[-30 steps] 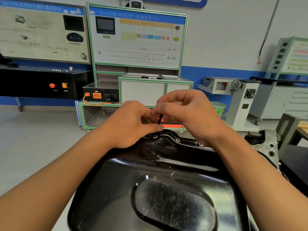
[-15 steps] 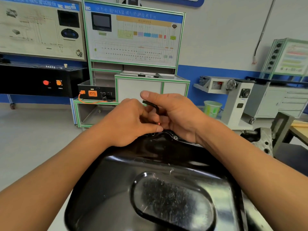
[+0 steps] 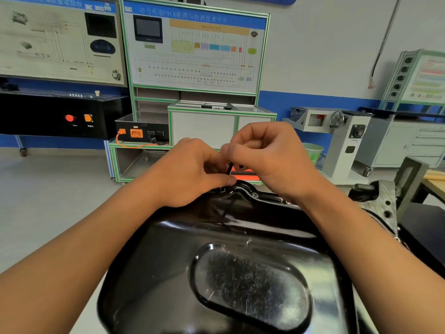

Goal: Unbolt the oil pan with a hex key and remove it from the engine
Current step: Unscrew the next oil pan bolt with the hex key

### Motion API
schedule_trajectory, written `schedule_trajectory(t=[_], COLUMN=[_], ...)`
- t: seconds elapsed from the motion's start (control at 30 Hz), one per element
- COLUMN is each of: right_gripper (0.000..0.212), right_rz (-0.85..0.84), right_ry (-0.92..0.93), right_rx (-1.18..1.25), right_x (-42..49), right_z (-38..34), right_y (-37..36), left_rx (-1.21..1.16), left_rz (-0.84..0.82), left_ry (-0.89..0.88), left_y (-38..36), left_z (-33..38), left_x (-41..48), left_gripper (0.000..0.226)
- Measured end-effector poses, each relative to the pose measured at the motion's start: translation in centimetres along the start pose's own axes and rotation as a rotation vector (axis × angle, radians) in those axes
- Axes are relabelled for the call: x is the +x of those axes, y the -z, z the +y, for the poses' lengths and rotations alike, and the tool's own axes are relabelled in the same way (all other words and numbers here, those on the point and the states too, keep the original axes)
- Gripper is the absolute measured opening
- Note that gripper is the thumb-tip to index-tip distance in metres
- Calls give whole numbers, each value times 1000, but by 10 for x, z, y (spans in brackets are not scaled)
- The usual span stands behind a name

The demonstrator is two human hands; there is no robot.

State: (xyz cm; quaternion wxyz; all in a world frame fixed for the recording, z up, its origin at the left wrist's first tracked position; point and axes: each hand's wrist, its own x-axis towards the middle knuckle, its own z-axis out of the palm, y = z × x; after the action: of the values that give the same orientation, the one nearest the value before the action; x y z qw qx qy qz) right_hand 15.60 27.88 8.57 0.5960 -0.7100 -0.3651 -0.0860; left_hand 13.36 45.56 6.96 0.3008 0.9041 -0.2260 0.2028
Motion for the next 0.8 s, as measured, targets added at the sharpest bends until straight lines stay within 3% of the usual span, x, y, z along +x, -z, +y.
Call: schedule_trajectory(t=[0.2,0.4,0.5,0.6,0.8], right_gripper=[15,22,25,17,25], right_rz=[-34,-76,-159,-202,-149], right_ry=[71,-256,-375,-365,-196], right_rx=[97,228,207,220,126], right_x=[-4,10,13,11,8], right_z=[2,-6,-11,-13,-12], right_y=[4,-6,-14,-16,-16], left_rx=[-39,-147,-126,-156,-63], left_rz=[37,-13,23,7,26], left_ry=[48,52,42,55,26], left_y=[0,0,-1,-2,-1], left_z=[-2,-2,-3,-2,-2], left_x=[1,0,0,0,-1], left_gripper=[12,5,24,11,14])
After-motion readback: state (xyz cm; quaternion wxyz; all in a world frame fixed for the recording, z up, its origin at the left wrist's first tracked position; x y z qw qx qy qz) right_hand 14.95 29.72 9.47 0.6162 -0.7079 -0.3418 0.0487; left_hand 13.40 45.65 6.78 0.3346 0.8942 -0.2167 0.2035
